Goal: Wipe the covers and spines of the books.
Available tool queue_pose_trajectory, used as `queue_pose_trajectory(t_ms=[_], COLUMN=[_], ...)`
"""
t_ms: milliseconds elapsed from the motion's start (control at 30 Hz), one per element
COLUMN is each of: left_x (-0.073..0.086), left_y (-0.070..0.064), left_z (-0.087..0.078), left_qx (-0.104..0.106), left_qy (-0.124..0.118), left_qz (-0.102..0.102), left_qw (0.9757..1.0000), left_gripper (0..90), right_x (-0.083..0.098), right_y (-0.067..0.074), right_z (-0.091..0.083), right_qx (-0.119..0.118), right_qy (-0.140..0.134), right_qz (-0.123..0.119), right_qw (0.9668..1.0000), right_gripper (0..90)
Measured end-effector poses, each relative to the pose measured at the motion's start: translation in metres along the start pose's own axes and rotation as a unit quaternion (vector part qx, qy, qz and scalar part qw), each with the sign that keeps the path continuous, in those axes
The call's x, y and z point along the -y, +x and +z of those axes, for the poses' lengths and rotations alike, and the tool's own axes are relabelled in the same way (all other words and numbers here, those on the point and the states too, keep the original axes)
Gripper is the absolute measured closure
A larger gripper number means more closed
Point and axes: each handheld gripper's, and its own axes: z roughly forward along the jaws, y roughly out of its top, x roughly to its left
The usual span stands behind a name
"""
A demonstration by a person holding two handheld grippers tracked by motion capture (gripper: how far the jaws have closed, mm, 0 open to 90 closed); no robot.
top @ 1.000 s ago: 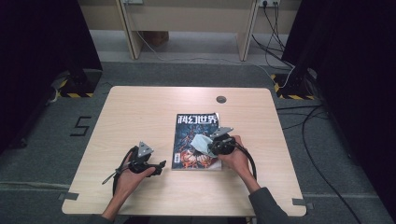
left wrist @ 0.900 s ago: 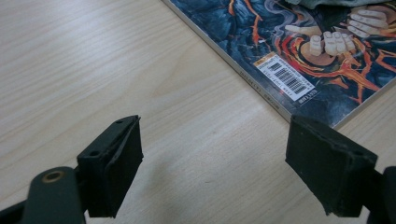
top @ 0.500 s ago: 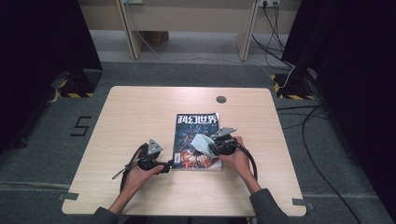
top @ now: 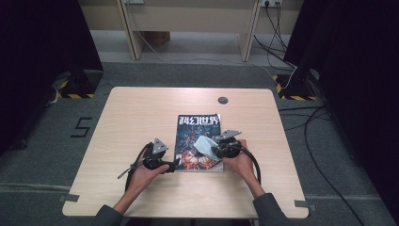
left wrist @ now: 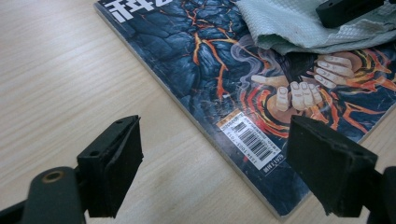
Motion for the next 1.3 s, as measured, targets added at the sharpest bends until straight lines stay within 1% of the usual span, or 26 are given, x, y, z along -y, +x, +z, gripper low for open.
queue_pose_trajectory(t_ms=[33, 100, 200, 267, 333, 400, 433, 467, 533, 567, 633, 667, 800, 933, 1067, 1133, 1167, 1233, 1300], left_x=[0.0, -0.002, -0.004, -0.004, -0.002, 0.0, 0.0, 0.0, 0.0, 0.0, 0.003, 0.003, 0.004, 0.01, 0.017, 0.02, 0.021, 0.024, 0.024], left_y=[-0.001, -0.003, -0.007, -0.009, -0.012, -0.013, -0.013, -0.015, -0.018, -0.019, -0.019, -0.02, -0.028, -0.037, -0.045, -0.049, -0.05, -0.051, -0.05], left_z=[0.002, 0.005, 0.01, 0.014, 0.018, 0.02, 0.019, 0.018, 0.017, 0.016, 0.015, 0.015, 0.008, 0.0, -0.009, -0.014, -0.015, -0.017, -0.017], left_qx=[0.004, 0.006, 0.01, 0.008, 0.003, 0.005, 0.012, 0.018, 0.021, 0.02, 0.026, 0.028, 0.04, 0.046, 0.056, 0.056, 0.056, 0.059, 0.061], left_qy=[0.001, 0.002, 0.005, 0.013, 0.028, 0.023, 0.022, 0.023, 0.022, 0.021, 0.015, 0.015, 0.03, 0.032, 0.036, 0.036, 0.036, 0.035, 0.033], left_qz=[-0.001, 0.001, 0.007, 0.014, 0.025, 0.013, 0.012, 0.014, 0.018, 0.016, 0.009, 0.01, 0.024, 0.028, 0.041, 0.047, 0.048, 0.042, 0.041], left_qw=[1.0, 1.0, 0.9999, 0.9998, 0.9993, 0.9996, 0.9996, 0.9995, 0.9994, 0.9995, 0.9995, 0.9994, 0.9985, 0.9981, 0.9969, 0.9966, 0.9966, 0.9968, 0.9967], left_gripper=[18.2, 18.2, 18.2, 18.2, 18.6, 19.4, 21.6, 26.2, 35.2, 37.2, 40.8, 43.5, 43.6, 43.5, 43.5, 43.5, 43.5, 43.0, 42.6], right_x=[0.001, 0.002, 0.004, 0.004, 0.004, 0.004, 0.004, 0.005, 0.005, 0.006, 0.008, 0.009, 0.015, 0.024, 0.031, 0.034, 0.036, 0.037, 0.036], right_y=[0.0, 0.0, 0.0, 0.001, 0.001, 0.002, 0.002, 0.003, 0.004, 0.005, 0.008, 0.01, 0.016, 0.023, 0.036, 0.043, 0.046, 0.05, 0.051], right_z=[-0.001, -0.002, -0.003, -0.003, -0.004, -0.004, -0.004, -0.004, -0.005, -0.005, -0.007, -0.008, -0.015, -0.024, -0.035, -0.039, -0.041, -0.043, -0.043], right_qx=[0.0, -0.001, 0.0, 0.0, 0.001, 0.003, 0.004, 0.002, 0.002, 0.004, 0.004, 0.003, -0.002, -0.01, -0.012, -0.011, -0.01, -0.007, -0.004], right_qy=[0.0, -0.001, -0.001, 0.0, 0.0, 0.0, 0.0, 0.001, -0.001, -0.001, 0.0, 0.002, 0.002, 0.005, 0.015, 0.019, 0.02, 0.021, 0.023], right_qz=[0.0, 0.004, 0.004, 0.006, 0.003, 0.001, -0.002, -0.001, -0.003, -0.003, 0.0, 0.001, 0.004, 0.01, -0.002, -0.01, -0.014, -0.023, -0.022], right_qw=[1.0, 1.0, 1.0, 1.0, 1.0, 1.0, 1.0, 1.0, 1.0, 1.0, 1.0, 1.0, 1.0, 0.9999, 0.9998, 0.9997, 0.9997, 0.9995, 0.9995], right_gripper=[68.7, 68.7, 68.8, 68.9, 68.9, 69.0, 69.5, 70.5, 71.5, 71.8, 71.9, 72.0, 71.9, 72.0, 72.0, 72.0, 72.0, 71.7, 69.4])
